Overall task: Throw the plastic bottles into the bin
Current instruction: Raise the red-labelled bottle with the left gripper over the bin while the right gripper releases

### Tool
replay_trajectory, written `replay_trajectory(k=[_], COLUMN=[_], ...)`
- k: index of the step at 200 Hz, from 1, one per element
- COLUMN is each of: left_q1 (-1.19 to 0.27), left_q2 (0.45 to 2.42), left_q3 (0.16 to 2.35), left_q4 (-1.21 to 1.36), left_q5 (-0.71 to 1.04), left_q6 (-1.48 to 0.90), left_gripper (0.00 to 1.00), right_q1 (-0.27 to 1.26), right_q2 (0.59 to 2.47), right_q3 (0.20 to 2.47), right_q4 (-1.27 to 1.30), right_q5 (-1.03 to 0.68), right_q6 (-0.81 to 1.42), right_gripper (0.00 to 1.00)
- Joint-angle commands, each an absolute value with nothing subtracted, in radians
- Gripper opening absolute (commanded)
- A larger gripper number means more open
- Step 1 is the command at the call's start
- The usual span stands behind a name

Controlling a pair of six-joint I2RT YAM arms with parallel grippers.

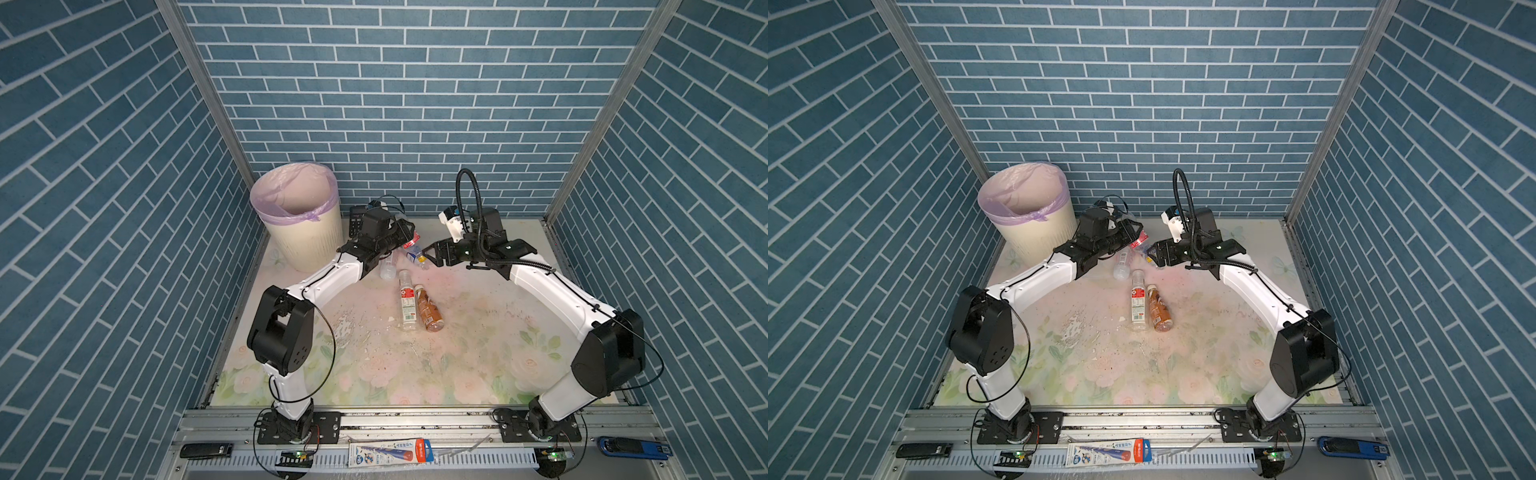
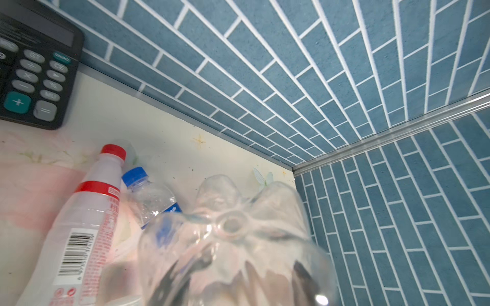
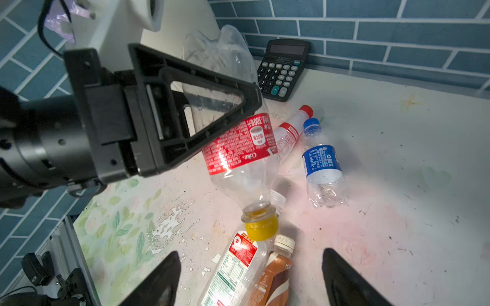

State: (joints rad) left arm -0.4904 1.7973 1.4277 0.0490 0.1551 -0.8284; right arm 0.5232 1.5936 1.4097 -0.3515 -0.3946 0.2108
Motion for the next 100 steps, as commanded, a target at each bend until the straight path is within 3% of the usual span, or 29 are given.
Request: replay_trajectory(k=[1,20,100], left_q1=[-0.477,-0.467,-0.466], left_q2=[1.723,1.694,1.615], left_q3=[1.500,1.542,1.739], left_q4=[-0.028,-0.074,-0.177], left_q5=[0.115,0.088,-0.102], left_q6=[-0.689,-0.590,0.038], left_gripper=[0.48,0.48,0.49], right_q1=[0.525,0.525,0.550], right_q2=[1.546,1.517,1.453], right_q3=[1.367,1.345,1.297], right_q4=[-0.332,-0.285,0.094], right_q5=[-0.402,-0.402,-0.448], right_q6=[0.207,0.216,0.325], right_gripper=[0.94,0.99,0.99])
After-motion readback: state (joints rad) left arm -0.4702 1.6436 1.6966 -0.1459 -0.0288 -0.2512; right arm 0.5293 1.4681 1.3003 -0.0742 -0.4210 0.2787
